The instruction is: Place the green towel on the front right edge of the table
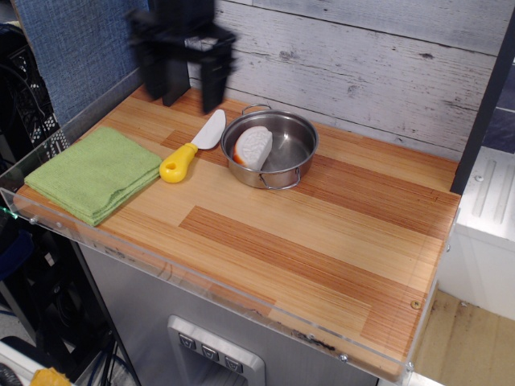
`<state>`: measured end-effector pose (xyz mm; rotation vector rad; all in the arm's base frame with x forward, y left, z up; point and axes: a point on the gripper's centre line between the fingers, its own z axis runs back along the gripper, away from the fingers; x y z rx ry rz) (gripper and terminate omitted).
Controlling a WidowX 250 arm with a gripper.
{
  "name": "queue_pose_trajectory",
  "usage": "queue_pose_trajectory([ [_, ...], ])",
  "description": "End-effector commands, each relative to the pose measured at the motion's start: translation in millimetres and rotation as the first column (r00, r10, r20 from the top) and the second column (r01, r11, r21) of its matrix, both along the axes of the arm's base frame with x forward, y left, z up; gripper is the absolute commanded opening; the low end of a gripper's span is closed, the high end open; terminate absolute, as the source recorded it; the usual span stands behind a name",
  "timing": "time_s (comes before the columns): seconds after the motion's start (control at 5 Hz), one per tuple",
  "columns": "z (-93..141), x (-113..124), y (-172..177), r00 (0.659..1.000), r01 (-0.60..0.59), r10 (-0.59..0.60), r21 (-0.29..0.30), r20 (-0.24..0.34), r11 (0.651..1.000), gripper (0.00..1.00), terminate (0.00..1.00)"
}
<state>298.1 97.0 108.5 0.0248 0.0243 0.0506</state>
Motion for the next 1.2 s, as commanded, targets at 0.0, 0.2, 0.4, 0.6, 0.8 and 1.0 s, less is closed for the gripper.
queue_pose_trajectory([
  [0.0, -5, -44, 60, 0.998, 0.069, -0.069, 0.066, 0.007, 0.995, 1.0, 0.0],
  [0.2, -25, -54, 79, 0.995, 0.096, -0.094, 0.077, -0.028, 0.992, 1.0, 0.0],
  [0.4, -43, -55, 93, 0.998, 0.053, -0.051, 0.117, -0.025, 0.992, 1.0, 0.0],
  [0.6, -59, -48, 98, 1.0, 0.014, -0.017, 0.14, 0.016, 0.99, 1.0, 0.0],
  [0.8, -69, -44, 100, 1.0, 0.006, -0.008, 0.142, 0.016, 0.99, 1.0, 0.0],
  [1.0, -76, -43, 104, 0.998, -0.002, -0.005, 0.113, 0.061, 0.994, 1.0, 0.0],
])
